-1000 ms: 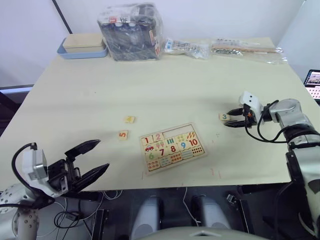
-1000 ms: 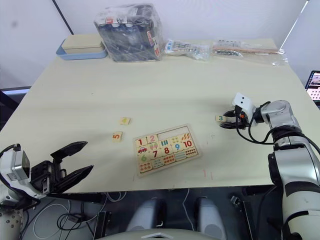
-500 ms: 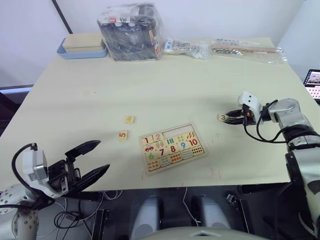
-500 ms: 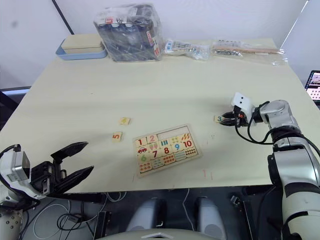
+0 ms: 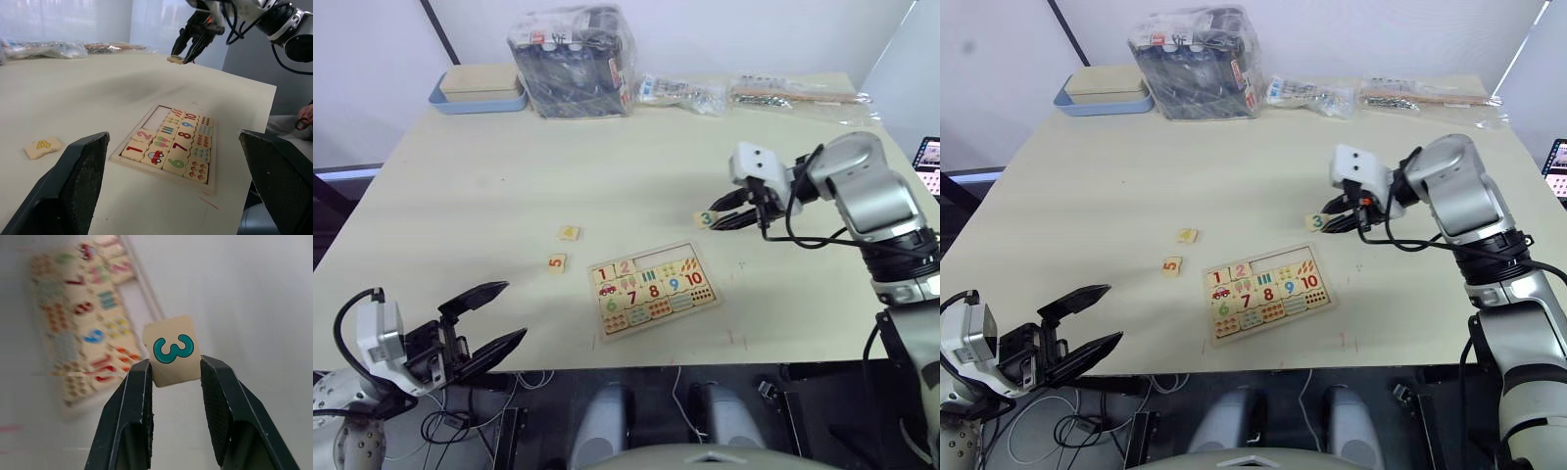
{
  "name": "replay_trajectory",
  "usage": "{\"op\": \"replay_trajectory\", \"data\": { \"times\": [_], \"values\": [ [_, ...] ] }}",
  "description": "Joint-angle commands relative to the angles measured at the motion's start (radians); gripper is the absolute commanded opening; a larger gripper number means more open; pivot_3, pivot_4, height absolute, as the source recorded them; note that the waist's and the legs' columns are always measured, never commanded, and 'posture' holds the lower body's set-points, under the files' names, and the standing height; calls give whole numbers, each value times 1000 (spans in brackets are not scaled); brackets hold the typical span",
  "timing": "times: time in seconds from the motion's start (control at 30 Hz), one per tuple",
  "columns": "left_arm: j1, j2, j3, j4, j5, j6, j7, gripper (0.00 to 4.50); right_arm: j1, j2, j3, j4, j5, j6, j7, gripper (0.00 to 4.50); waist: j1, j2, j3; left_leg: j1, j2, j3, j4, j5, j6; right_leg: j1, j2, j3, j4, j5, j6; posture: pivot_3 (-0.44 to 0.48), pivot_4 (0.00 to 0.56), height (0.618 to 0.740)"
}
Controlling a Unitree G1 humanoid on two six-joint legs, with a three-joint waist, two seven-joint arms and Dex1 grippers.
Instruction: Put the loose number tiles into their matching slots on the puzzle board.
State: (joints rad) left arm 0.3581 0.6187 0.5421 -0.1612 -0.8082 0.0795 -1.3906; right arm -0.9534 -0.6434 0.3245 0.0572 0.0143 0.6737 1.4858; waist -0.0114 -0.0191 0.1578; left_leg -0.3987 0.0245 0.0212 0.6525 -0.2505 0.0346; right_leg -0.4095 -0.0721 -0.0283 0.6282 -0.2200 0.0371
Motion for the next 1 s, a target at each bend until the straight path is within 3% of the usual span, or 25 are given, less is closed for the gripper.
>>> {"op": "replay_trajectory", "data": {
  "times": [0.03,0.43,0.73,1.0],
  "values": [
    [9,-3,31,1,-4,-23,-3,4500,-77,2,70,-102,12,177,-8,855,-1,0,0,0,0,0,0,0,0,0,0,0,0,0,0,0,150,740],
    [27,-5,35,28,3,-56,-14,4500,-180,196,312,-31,-55,205,-155,855,-2,-1,-1,-1,0,0,-1,0,0,-3,0,0,0,0,-1,0,150,740],
    [40,-11,29,19,7,-66,-10,4500,-188,264,407,118,-113,109,-206,855,-6,-2,-1,-1,-1,0,-1,0,0,-2,0,-1,0,0,-1,0,150,740],
    [37,-12,27,11,10,-61,-3,4500,-194,326,415,228,-142,52,-219,855,-5,-2,-1,-2,-1,0,-1,0,0,-3,1,-1,0,0,0,0,150,740]
  ]
}}
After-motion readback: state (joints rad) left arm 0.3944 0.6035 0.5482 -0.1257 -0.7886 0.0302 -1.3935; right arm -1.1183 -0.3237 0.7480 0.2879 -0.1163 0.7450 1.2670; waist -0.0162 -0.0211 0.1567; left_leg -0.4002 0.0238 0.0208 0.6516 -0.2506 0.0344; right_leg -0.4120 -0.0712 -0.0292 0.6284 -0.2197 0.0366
